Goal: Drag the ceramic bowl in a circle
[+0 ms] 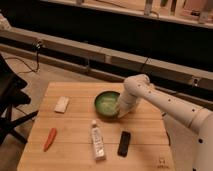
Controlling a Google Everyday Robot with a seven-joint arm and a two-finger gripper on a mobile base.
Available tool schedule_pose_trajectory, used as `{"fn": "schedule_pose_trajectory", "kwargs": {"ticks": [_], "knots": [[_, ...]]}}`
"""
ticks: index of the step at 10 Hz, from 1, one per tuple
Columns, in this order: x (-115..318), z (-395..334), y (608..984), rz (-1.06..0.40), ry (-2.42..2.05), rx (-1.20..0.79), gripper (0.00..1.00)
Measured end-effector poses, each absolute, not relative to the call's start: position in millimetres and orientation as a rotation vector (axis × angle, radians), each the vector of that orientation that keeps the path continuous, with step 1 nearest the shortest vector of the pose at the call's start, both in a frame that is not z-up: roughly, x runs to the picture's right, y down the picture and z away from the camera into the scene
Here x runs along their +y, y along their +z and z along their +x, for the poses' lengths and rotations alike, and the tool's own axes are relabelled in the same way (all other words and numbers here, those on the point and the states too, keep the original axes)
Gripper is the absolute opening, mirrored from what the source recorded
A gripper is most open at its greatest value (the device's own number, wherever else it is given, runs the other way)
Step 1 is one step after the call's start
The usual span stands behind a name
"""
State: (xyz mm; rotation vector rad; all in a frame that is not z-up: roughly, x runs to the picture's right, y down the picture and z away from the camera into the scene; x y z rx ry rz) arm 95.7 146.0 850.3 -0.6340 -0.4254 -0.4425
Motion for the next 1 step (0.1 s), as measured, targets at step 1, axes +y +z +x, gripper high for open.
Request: {"fn": "schedule_pose_trajectory", "kwargs": {"ticks": [1], "knots": [[136.7,93.9,845.3,-0.621,-0.509,-0.428,0.17]]}}
